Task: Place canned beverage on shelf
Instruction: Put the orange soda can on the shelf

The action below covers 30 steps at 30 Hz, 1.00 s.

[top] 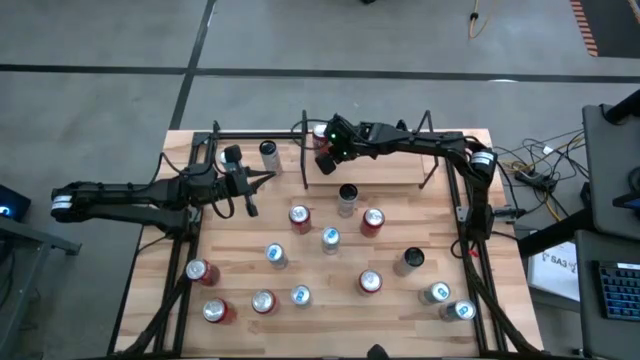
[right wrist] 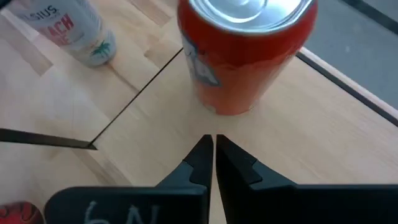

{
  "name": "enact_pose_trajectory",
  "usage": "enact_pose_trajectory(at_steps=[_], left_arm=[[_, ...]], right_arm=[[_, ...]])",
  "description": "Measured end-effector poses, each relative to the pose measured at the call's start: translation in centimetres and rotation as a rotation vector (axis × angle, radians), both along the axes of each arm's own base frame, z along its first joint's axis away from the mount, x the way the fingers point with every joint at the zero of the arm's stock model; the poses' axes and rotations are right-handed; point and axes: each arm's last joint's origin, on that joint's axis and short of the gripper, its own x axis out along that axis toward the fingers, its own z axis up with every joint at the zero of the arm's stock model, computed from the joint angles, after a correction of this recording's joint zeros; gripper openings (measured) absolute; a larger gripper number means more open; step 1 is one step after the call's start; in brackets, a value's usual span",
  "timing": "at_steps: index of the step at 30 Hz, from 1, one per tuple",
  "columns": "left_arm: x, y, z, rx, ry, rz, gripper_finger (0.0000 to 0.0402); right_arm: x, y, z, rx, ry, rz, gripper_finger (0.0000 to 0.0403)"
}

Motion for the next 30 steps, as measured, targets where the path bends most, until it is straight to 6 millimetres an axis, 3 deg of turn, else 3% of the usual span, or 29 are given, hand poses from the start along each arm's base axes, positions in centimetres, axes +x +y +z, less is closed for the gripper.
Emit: enact_pose_trajectory(at_steps=[16,24,30], left_arm=[[0.0,0.0,0.0,0.000,0.000,0.000,0.0000],[0.0,0.0,0.0,0.000,0.003,-0.001,0.0000],[0.0,0.0,0.0,0.000,0.003,0.000,0.0000]], right_arm=[[-0.7,-3.1,0.6,-0.145,-0.024,-0.042,0.0009],[-1.6,-2.1,0.0,0.020,0.042,-0.041,0.0009],[-0.2,-1.2,0.0,0.022,-0.035,0.039,0.0009]])
